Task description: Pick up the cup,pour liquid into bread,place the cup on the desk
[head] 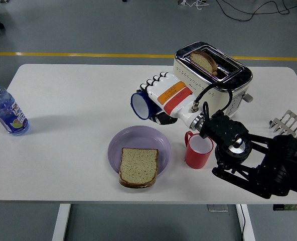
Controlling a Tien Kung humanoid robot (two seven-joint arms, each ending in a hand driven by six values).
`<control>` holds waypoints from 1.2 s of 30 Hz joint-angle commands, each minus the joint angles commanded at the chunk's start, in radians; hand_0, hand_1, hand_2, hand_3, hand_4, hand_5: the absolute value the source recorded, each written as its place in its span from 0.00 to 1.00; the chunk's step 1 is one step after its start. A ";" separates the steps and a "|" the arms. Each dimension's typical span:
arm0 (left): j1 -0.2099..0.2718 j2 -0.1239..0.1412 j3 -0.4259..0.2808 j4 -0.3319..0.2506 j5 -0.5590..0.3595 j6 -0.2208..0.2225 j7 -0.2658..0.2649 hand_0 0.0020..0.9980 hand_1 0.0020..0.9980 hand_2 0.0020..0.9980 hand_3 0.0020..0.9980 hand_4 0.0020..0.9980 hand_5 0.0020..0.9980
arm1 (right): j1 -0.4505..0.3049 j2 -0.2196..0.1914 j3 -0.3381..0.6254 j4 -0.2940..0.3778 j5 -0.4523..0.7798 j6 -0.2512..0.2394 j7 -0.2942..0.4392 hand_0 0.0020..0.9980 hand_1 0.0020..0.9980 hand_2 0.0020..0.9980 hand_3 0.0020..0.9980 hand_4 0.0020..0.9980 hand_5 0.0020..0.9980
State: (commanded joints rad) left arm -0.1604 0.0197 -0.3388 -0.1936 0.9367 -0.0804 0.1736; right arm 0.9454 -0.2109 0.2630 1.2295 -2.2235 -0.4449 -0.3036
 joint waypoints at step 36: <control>0.004 0.000 -0.008 0.000 0.008 0.000 0.000 0.67 0.74 0.74 0.63 0.40 1.00 | -0.167 -0.073 0.210 0.098 0.507 -0.148 0.157 0.46 0.40 0.53 0.56 0.66 0.00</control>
State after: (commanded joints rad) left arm -0.1564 0.0200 -0.3465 -0.1935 0.9450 -0.0806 0.1739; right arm 0.7780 -0.2840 0.4727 1.3279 -1.7167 -0.5925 -0.1469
